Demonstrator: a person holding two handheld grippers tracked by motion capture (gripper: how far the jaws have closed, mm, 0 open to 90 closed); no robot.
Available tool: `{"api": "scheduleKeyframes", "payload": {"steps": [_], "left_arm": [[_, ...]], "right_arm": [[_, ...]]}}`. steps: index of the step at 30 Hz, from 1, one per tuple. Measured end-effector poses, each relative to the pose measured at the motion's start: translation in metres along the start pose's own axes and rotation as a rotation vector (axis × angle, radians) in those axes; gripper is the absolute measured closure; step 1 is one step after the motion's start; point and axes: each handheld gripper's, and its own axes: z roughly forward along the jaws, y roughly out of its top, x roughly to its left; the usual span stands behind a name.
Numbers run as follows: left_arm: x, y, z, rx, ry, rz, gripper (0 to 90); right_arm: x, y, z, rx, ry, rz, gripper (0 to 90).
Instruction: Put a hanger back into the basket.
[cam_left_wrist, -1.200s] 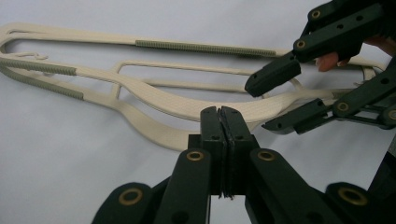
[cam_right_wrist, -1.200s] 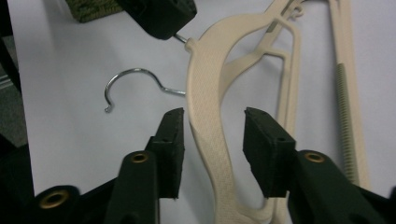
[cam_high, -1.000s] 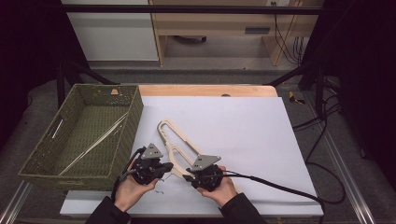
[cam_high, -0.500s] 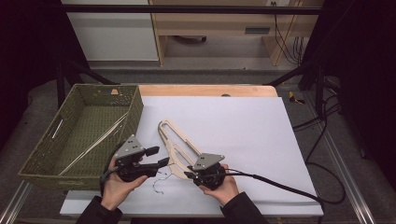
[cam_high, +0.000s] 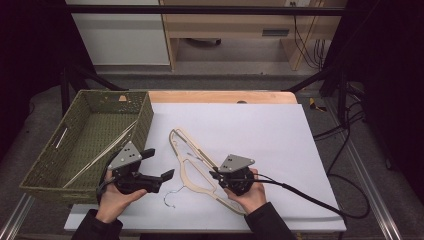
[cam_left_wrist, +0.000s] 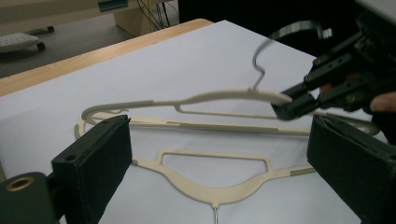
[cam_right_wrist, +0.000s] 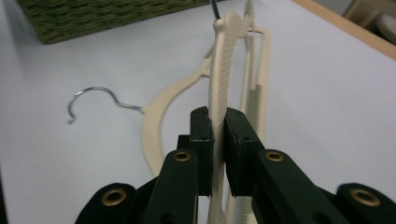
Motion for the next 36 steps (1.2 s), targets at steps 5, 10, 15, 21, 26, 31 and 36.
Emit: {"api": "scheduleKeyframes", "payload": {"steps": [5,10,15,21,26,31,36], "left_arm": [[0.001,-0.002,0.003,0.009,-0.001,-0.004,7.0],[0.002,-0.001,0.005,0.017,-0.007,0.001,7.1],[-0.001,0.004,0.011,0.032,-0.018,0.025,7.0],[-0.008,0.021,0.027,0.062,-0.057,0.078,7.1],[-0.016,0.028,0.047,0.100,-0.089,0.131,9.8],[-0.020,0.027,0.063,0.161,-0.117,0.185,15.7],[-0.020,0.024,0.072,0.199,-0.148,0.224,36.1]], "right_arm": [[-0.015,-0.002,-0.015,0.000,-0.076,0.041,86.8],[-0.027,-0.003,-0.027,-0.014,-0.072,0.070,87.0],[-0.029,0.002,-0.040,-0.056,-0.019,0.066,87.1],[-0.029,0.005,-0.050,-0.086,0.073,0.060,87.1],[-0.024,0.005,-0.054,-0.096,0.138,0.038,87.1],[-0.020,0.005,-0.053,-0.091,0.178,0.029,87.1],[-0.018,0.004,-0.050,-0.078,0.205,0.020,87.1]]}}
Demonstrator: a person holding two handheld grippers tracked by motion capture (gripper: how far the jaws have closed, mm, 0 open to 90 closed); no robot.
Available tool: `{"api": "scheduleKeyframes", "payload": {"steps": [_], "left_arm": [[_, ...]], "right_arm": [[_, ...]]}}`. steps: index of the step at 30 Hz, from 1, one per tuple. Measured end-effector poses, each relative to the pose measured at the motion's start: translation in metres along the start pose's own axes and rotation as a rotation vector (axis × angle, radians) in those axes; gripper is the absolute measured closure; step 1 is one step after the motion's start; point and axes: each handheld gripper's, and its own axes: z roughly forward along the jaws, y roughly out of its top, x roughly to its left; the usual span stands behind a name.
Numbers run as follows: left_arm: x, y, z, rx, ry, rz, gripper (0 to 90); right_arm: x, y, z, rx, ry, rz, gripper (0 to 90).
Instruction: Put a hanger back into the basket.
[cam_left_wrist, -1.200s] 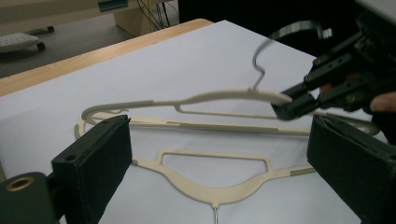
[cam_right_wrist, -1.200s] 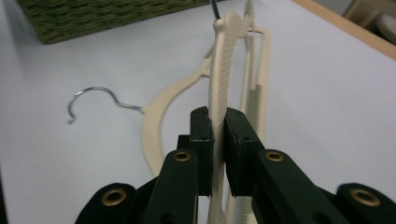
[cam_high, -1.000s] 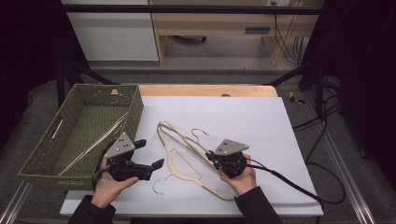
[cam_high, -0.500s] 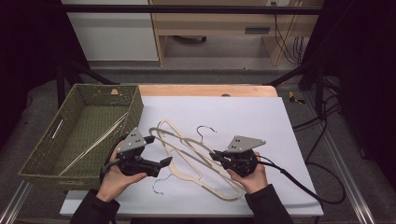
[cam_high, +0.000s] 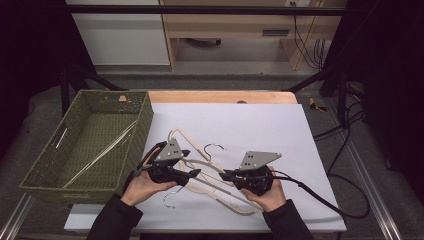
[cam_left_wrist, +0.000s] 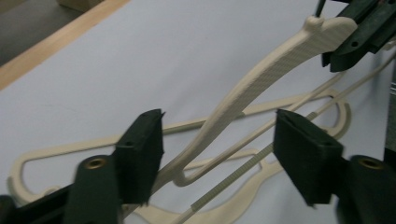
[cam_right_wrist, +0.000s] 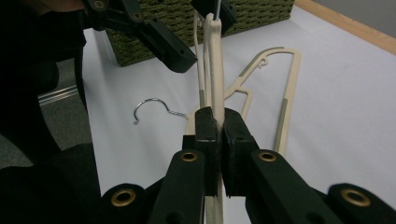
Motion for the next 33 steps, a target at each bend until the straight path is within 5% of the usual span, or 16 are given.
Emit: {"api": "scheduleKeyframes", "payload": {"steps": [8,14,25,33], "left_arm": [[0.000,-0.003,0.001,0.023,-0.004,0.035,62.7],[-0.005,-0.005,-0.002,0.046,0.011,0.071,66.8],[-0.015,-0.011,-0.005,0.082,-0.023,0.041,79.4],[-0.027,-0.013,-0.009,0.067,-0.100,0.015,85.0]], "right_arm": [[0.001,-0.001,0.005,0.024,0.031,0.006,87.0],[0.000,-0.002,0.006,0.031,0.048,0.012,86.7],[-0.001,-0.003,0.011,0.010,-0.083,-0.009,75.0],[-0.001,-0.003,0.010,-0.011,-0.125,-0.016,59.8]]}}
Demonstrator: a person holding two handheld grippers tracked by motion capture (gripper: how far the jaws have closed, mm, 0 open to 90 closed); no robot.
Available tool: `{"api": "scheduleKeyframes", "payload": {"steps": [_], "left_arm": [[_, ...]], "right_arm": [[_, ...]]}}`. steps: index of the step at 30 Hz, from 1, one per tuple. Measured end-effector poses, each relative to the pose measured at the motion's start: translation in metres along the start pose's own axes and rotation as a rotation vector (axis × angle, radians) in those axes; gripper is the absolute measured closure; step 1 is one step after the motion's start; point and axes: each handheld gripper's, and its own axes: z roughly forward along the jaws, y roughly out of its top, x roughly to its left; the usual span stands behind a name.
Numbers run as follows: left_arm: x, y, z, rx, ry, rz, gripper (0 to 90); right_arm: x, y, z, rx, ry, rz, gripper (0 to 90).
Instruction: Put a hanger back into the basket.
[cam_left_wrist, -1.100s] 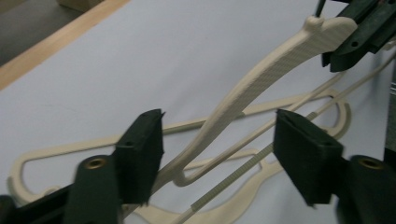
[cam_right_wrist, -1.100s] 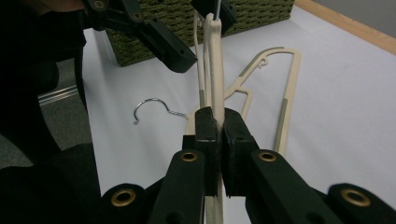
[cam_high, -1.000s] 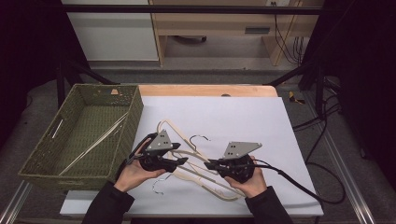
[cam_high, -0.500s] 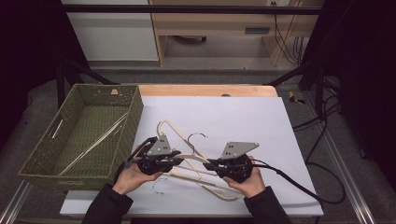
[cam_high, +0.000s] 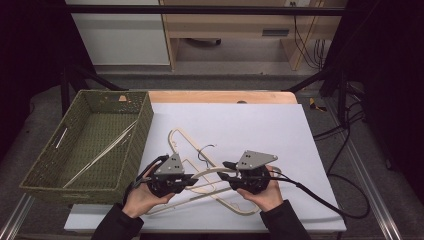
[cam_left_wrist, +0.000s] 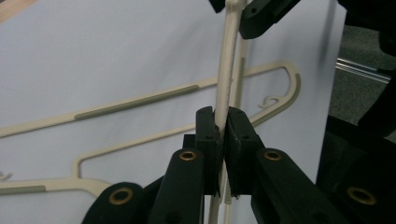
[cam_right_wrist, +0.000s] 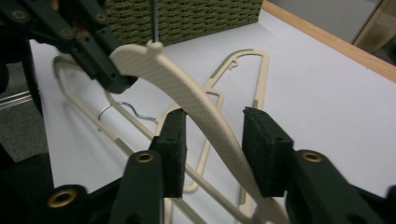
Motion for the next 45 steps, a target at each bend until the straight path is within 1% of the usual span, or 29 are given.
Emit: {"api": "scheduleKeyframes", "payload": {"steps": [1,2,3,4,5,8,9,11,12,13,15,16,17,18,20,22,23,25,26,28,33,36,37,39,41,42,45], "left_arm": [[-0.001,0.000,-0.001,0.004,0.000,0.009,85.7],[-0.004,0.000,-0.002,-0.012,0.005,-0.008,86.5],[-0.005,0.000,-0.003,-0.014,0.027,-0.005,86.8],[-0.005,0.000,-0.004,-0.011,0.043,-0.006,86.8],[-0.004,-0.001,-0.005,-0.015,0.045,-0.017,86.8],[-0.004,-0.003,-0.009,-0.045,0.054,-0.059,86.8],[-0.004,-0.003,-0.010,-0.052,0.062,-0.063,86.8],[-0.005,-0.002,-0.013,-0.061,0.080,-0.072,86.8],[-0.005,-0.002,-0.014,-0.064,0.083,-0.074,86.8],[-0.004,-0.002,-0.016,-0.072,0.090,-0.084,86.8],[-0.004,-0.002,-0.019,-0.083,0.102,-0.103,86.8],[-0.004,-0.002,-0.022,-0.092,0.122,-0.118,86.8],[-0.004,-0.001,-0.024,-0.096,0.128,-0.126,86.8],[-0.004,-0.001,-0.027,-0.104,0.142,-0.134,86.8],[-0.004,0.000,-0.032,-0.116,0.150,-0.143,86.8],[-0.005,0.002,-0.039,-0.134,0.161,-0.139,86.8],[-0.005,0.004,-0.043,-0.146,0.165,-0.139,86.8],[-0.005,0.008,-0.053,-0.167,0.176,-0.132,86.8],[-0.005,0.010,-0.058,-0.178,0.183,-0.132,86.8],[-0.006,0.015,-0.067,-0.186,0.193,-0.121,86.8],[-0.005,0.032,-0.093,-0.209,0.230,-0.092,86.7],[0.000,0.041,-0.107,-0.218,0.247,-0.083,86.8],[0.002,0.043,-0.112,-0.218,0.249,-0.079,86.8],[0.006,0.045,-0.120,-0.221,0.260,-0.072,86.8],[0.009,0.046,-0.127,-0.230,0.268,-0.076,86.8],[0.011,0.046,-0.133,-0.234,0.267,-0.075,86.8],[0.016,0.046,-0.143,-0.246,0.260,-0.077,86.8]], "right_arm": [[0.000,0.000,0.000,-0.003,-0.010,0.000,56.6],[0.000,0.000,-0.001,-0.006,-0.020,0.000,53.8],[0.000,0.001,-0.003,-0.016,-0.033,0.003,52.0],[-0.001,0.001,-0.006,-0.023,-0.031,0.006,50.1],[-0.002,0.002,-0.009,-0.035,-0.025,0.009,48.6],[-0.005,0.003,-0.020,-0.074,-0.048,0.013,40.1],[-0.006,0.003,-0.024,-0.090,-0.058,0.023,37.8],[-0.009,0.002,-0.030,-0.115,-0.067,0.045,33.5],[-0.012,0.000,-0.034,-0.128,-0.075,0.069,30.5],[-0.013,-0.001,-0.036,-0.133,-0.080,0.084,28.7],[-0.019,-0.007,-0.042,-0.144,-0.100,0.121,24.8],[-0.021,-0.010,-0.044,-0.147,-0.102,0.137,24.0],[-0.025,-0.015,-0.047,-0.150,-0.112,0.163,22.3],[-0.027,-0.018,-0.049,-0.151,-0.117,0.171,21.5],[-0.031,-0.023,-0.053,-0.154,-0.139,0.192,18.4],[-0.035,-0.026,-0.057,-0.160,-0.155,0.217,16.9],[-0.036,-0.027,-0.059,-0.164,-0.155,0.224,16.1],[-0.039,-0.029,-0.061,-0.168,-0.171,0.248,12.0],[-0.040,-0.029,-0.061,-0.165,-0.175,0.251,11.7],[-0.041,-0.031,-0.062,-0.157,-0.191,0.249,11.1],[-0.046,-0.036,-0.065,-0.163,-0.213,0.260,9.3],[-0.046,-0.037,-0.068,-0.181,-0.235,0.288,8.6],[-0.047,-0.037,-0.069,-0.183,-0.234,0.279,8.4],[-0.047,-0.038,-0.070,-0.193,-0.239,0.296,8.0],[-0.048,-0.038,-0.071,-0.196,-0.248,0.295,7.1],[-0.048,-0.038,-0.072,-0.197,-0.253,0.296,7.0],[-0.048,-0.038,-0.073,-0.198,-0.264,0.291,5.6]]}}
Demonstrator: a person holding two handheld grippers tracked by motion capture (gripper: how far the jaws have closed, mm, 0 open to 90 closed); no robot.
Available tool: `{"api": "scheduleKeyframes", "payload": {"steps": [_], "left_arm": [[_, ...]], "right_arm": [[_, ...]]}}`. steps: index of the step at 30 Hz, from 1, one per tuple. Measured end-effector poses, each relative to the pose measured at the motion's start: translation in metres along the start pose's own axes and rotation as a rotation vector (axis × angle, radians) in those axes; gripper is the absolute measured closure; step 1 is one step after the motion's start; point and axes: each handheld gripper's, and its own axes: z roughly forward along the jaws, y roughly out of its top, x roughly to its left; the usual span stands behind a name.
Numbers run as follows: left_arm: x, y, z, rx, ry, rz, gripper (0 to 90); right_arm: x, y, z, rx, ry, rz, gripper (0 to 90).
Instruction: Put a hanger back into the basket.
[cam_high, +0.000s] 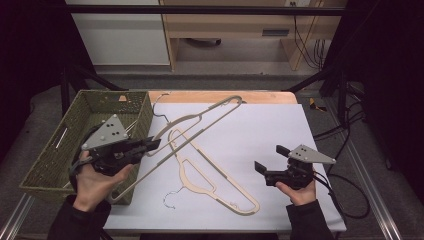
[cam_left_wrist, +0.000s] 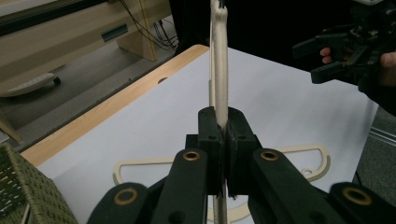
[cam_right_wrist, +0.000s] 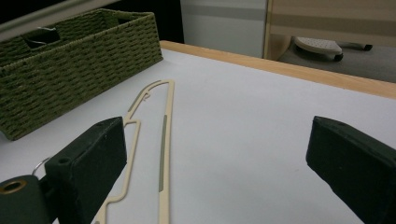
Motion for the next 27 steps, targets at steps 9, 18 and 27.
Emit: {"api": "scheduleKeyframes", "payload": {"steps": [9,18,27], "left_arm": [[0.030,0.013,-0.031,-0.033,0.046,0.019,86.8],[0.064,0.010,-0.050,-0.030,0.112,0.004,86.8],[0.101,-0.008,-0.071,-0.019,0.181,-0.019,86.8]], "right_arm": [[0.001,0.000,0.000,-0.004,-0.009,0.010,5.1],[0.000,0.001,-0.001,-0.012,-0.016,0.009,3.7],[0.000,0.000,0.001,-0.006,-0.025,0.008,3.1]]}}
